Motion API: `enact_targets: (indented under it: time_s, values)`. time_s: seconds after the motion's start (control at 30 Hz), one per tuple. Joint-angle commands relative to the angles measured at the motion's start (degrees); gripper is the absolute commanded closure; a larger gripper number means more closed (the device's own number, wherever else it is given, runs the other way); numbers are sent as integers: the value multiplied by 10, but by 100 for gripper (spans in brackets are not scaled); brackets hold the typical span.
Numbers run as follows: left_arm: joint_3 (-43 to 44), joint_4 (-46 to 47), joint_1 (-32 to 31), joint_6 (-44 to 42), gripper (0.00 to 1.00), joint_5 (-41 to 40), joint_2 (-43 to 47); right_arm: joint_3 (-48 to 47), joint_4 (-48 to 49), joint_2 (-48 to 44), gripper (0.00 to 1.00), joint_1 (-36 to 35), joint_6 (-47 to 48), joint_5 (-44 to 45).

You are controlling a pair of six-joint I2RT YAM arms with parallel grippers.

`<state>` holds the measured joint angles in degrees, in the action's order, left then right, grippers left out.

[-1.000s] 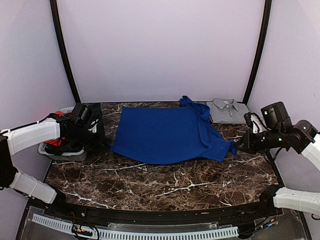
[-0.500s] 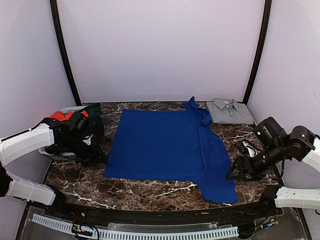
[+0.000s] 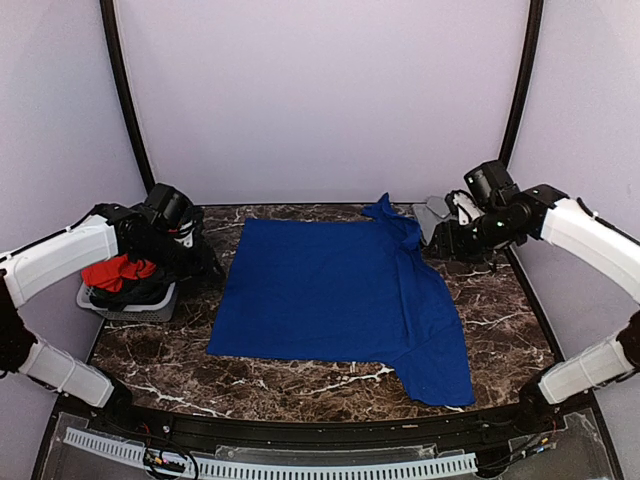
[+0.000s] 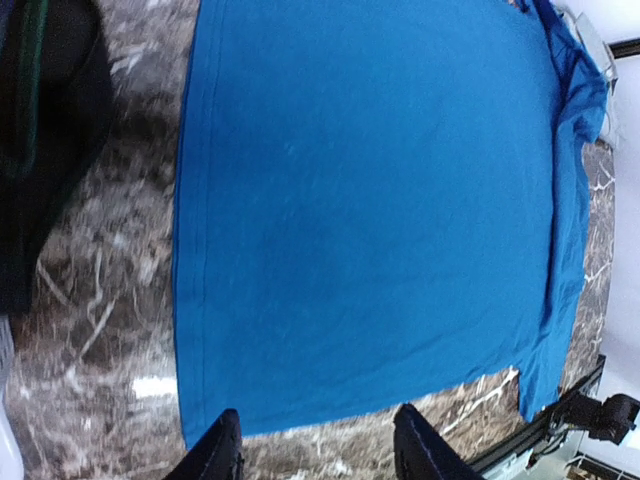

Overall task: Fold and stack the mixed laundry pile
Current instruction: Smooth out the flattened T-shirt at the center of the board.

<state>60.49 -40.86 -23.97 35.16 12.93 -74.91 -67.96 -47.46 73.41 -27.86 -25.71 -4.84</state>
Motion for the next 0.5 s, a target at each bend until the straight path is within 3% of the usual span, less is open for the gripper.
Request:
enact_targets:
  time_s: [0.0,0.1,0.23,0.47]
  values:
    - [90,75,0,-55,49,-47,-113,-92,145,114,40,93,116,32]
    - [170,91,1,-86,50,-48,-192,-163,132,213,42,121,149,40]
    - [246,69,1,-106,56,-56,-291,-188,132,287,46,147,164,-2]
    - [182,99,-1,-92,64,-31,-324,-167,136,378,50,150,185,-28]
